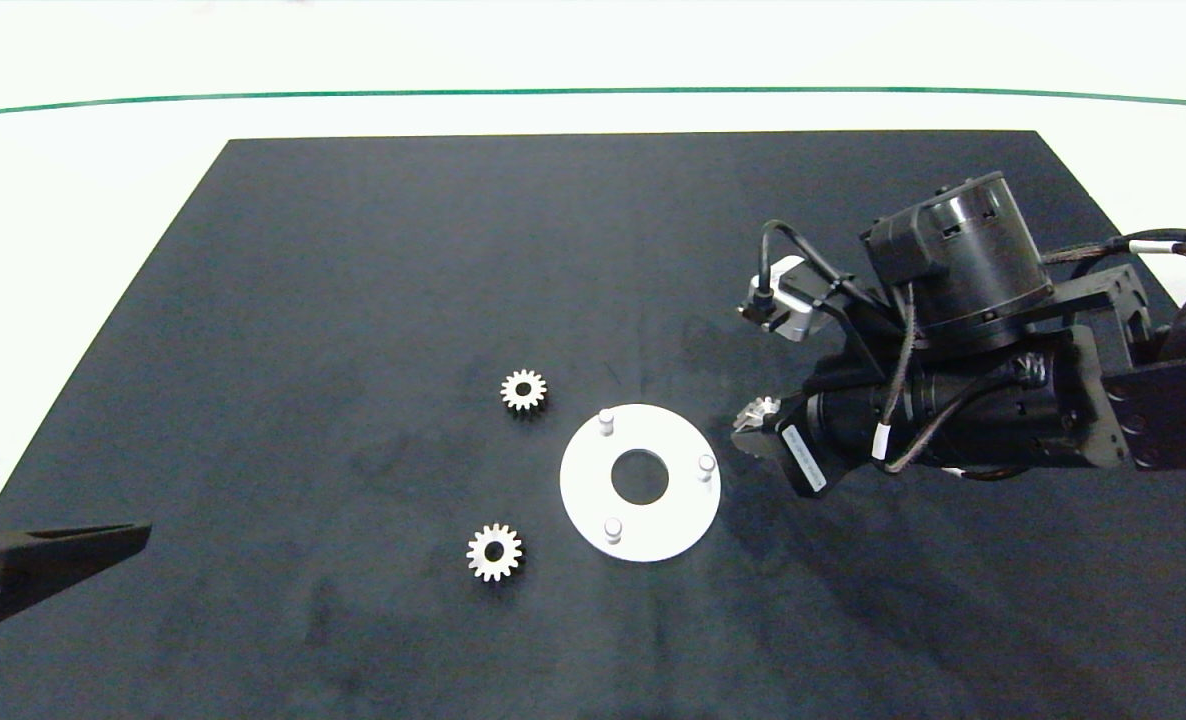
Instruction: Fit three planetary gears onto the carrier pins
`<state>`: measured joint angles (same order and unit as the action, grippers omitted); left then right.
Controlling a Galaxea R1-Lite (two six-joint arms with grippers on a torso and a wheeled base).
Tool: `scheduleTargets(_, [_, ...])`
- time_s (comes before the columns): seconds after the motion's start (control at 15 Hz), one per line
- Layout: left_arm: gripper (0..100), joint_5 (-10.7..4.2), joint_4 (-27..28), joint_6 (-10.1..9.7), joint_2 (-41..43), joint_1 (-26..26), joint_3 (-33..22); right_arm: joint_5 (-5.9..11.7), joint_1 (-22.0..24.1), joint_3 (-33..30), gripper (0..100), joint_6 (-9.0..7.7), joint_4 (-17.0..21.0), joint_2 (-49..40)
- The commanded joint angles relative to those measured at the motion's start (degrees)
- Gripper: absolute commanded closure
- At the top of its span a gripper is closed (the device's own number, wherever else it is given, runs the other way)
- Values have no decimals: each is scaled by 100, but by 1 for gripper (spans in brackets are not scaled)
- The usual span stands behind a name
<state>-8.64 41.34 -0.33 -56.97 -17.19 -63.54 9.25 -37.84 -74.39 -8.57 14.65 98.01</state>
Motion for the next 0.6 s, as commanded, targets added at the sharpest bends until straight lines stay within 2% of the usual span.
scheduleTargets(0.07, [0, -6, 23, -2, -7, 5, -1, 6, -321, -217, 100, 207, -6, 289])
scheduleTargets(0.6, [0, -15, 23, -2, -7, 5, -10, 68, -479, -445, 100, 207, 38, 631])
